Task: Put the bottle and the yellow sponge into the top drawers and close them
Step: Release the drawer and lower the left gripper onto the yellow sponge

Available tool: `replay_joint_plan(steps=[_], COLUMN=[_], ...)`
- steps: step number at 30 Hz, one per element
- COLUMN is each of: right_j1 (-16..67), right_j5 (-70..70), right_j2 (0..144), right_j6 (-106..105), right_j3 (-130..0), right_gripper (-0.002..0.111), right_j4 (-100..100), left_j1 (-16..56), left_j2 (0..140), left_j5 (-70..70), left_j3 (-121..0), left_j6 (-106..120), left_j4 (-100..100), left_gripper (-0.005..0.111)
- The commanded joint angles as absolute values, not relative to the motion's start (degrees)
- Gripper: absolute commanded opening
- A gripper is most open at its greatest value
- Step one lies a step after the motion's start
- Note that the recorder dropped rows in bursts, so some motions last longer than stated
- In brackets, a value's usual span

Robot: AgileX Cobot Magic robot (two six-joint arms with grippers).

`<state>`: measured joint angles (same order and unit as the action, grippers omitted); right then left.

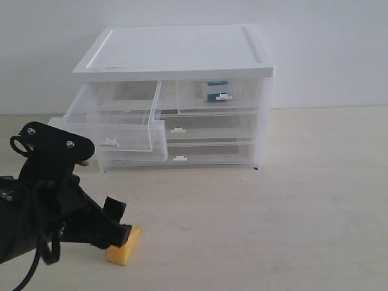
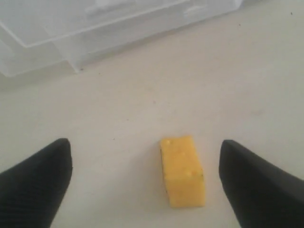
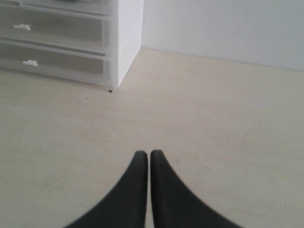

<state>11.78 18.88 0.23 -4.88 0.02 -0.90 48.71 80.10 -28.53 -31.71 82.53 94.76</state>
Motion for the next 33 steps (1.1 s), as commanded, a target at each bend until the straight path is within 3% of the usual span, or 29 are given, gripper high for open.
replay_joint_plan(steps=[1,24,26,33], right_j1=[11.42,11.42,11.42,11.42], right_j5=[18.46,18.46,18.46,18.46], right_j2=[0.00,0.00,0.00,0.00], right_j6=[-5.02,-5.02,-5.02,-5.02], right_j3=[0.00,0.00,0.00,0.00], right_gripper=[0.000,0.000,0.000,0.000], right_j4=[-0.72,-0.72,-0.72,-0.72], left_j1=[49.15,49.15,49.15,49.15], left_j2=[78.84,95.34,96.43,98.51], left_j5=[-18.71,-19.95,-19.95,-23.00], left_j3=[-30.36,-34.29,-35.02,-35.20], left_j6=[91.22,91.54,91.43,89.52], left_j4=[99.95,99.95,99.95,99.95], left_gripper=[0.078,0.077,0.072,0.034])
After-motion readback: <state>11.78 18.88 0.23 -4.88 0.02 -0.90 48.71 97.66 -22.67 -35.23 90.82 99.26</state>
